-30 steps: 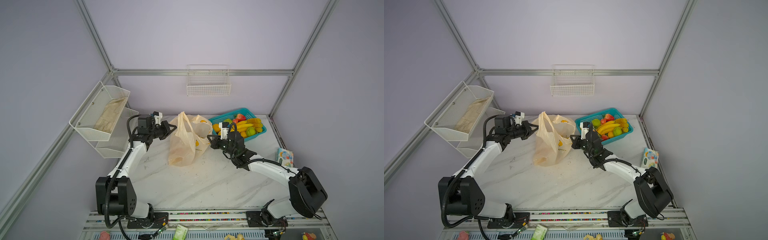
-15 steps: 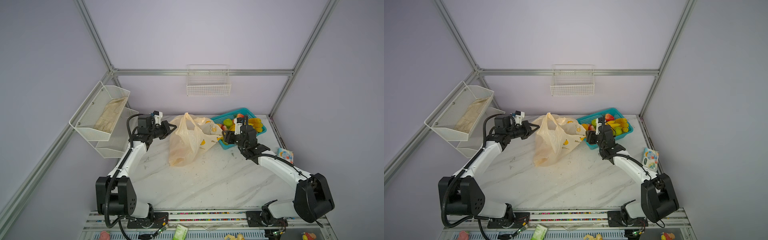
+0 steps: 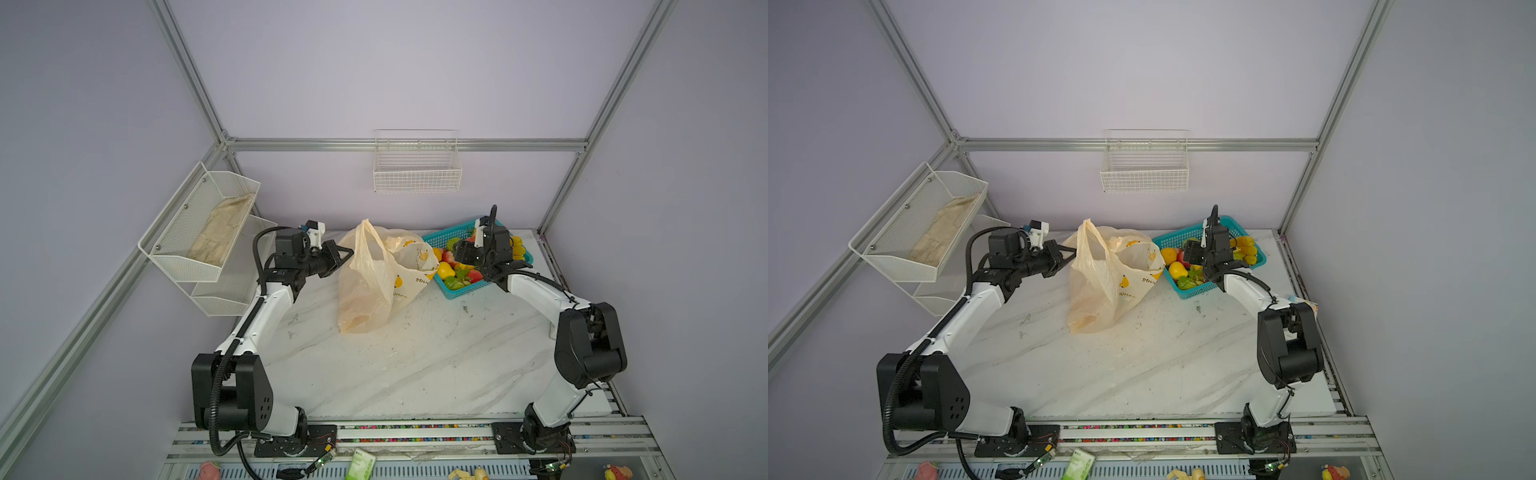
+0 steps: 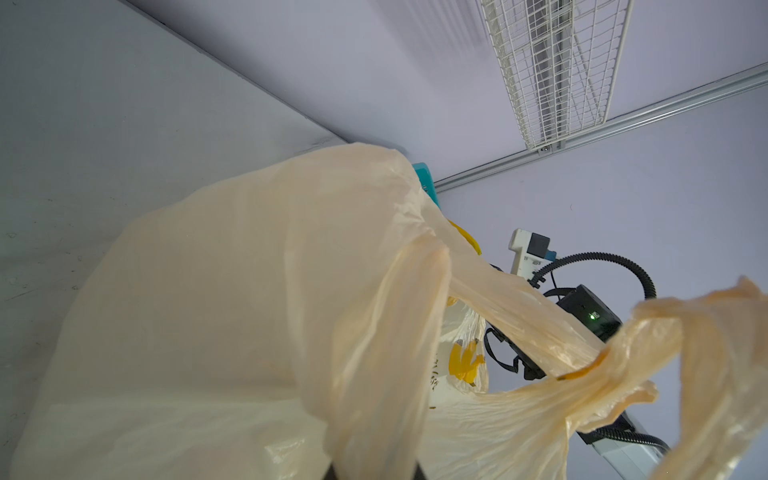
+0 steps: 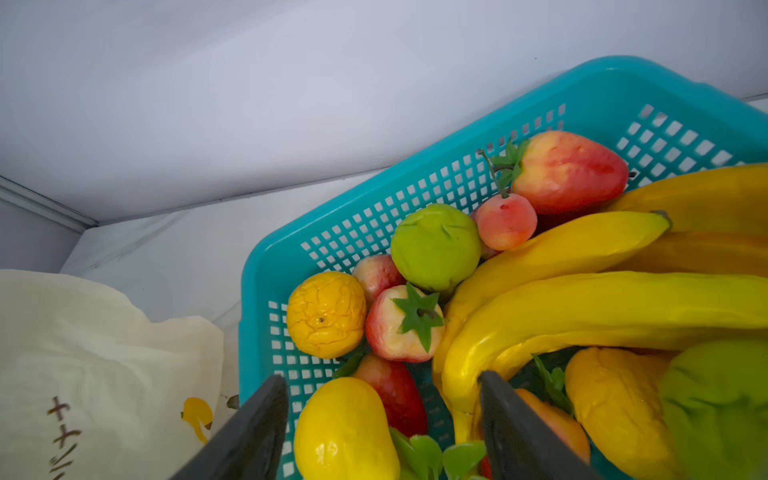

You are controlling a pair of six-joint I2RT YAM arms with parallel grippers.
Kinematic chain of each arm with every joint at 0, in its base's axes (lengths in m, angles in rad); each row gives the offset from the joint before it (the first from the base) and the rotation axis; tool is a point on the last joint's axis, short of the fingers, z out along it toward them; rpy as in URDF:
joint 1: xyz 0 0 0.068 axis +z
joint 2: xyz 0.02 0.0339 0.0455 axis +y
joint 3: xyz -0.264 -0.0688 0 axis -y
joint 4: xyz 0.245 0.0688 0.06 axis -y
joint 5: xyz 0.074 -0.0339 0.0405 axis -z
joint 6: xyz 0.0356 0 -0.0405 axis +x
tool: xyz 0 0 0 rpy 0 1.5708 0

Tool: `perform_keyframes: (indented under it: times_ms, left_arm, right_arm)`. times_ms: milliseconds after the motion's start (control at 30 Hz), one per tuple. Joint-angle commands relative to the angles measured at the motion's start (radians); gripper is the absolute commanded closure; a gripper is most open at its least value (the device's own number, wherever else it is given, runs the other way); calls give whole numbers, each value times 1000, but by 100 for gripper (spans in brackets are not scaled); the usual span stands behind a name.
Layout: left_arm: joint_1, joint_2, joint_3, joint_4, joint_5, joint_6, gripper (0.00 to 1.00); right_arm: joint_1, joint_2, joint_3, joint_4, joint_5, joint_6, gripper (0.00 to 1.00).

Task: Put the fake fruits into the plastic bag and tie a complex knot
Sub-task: 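Move the right gripper back over the fruit basket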

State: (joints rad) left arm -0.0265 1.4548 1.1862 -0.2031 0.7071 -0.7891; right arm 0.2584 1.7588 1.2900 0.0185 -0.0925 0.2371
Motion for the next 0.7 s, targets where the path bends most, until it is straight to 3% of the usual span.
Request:
perform_keyframes:
  times_ms: [0, 267, 433, 667]
  left_arm:
    - [3, -32, -37, 41, 15, 21, 100]
    - [3, -33, -37, 44, 18, 16, 100]
    - [3, -32, -37, 47, 20, 13, 100]
    - [2, -32, -40, 50, 18, 14, 100]
  right_arm:
    - [-3, 39, 71, -59, -1, -46, 26]
    - [-1, 90, 142, -144, -36, -93, 26]
    - [-9, 123, 220, -151, 111, -152, 26]
    - [-71, 292, 442, -206, 123, -184, 34]
